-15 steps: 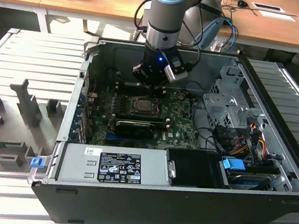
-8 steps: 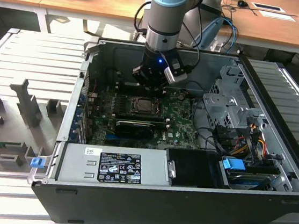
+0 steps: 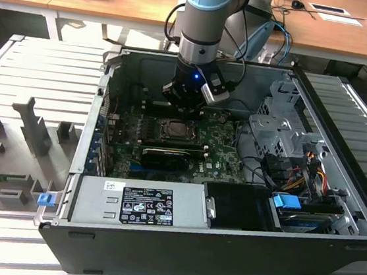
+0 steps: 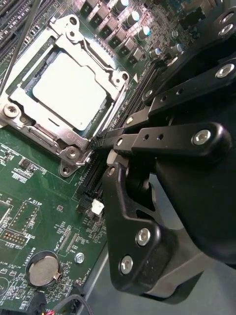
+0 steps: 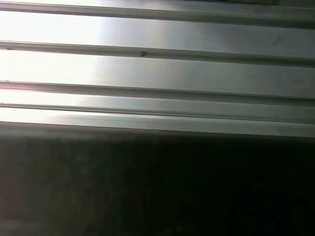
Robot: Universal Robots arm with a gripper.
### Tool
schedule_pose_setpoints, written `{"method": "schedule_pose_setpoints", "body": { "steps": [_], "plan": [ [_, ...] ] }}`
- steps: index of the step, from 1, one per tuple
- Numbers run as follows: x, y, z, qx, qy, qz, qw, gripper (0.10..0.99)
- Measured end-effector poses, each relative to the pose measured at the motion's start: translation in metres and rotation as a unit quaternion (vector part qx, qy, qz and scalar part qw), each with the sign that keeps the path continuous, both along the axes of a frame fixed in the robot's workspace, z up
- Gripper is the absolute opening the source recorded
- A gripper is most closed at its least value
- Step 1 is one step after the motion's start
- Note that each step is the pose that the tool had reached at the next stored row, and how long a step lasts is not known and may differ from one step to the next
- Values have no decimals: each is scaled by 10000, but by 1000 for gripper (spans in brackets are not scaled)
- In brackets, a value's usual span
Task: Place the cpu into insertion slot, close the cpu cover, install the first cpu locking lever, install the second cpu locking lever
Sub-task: 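Install the first cpu locking lever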
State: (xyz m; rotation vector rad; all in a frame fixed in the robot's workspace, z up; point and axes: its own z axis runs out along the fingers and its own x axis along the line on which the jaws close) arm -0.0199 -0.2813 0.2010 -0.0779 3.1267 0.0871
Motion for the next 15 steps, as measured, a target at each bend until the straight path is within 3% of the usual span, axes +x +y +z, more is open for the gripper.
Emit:
{"method": "schedule_pose_setpoints", "body": {
  "steps": [3, 9, 15],
  "plan": [
    [3, 2, 3, 34, -3, 1, 10000, 106],
    [4, 2, 249, 29, -2, 2, 10000, 106],
    [3, -45, 253, 27, -2, 2, 10000, 106]
  ]
}}
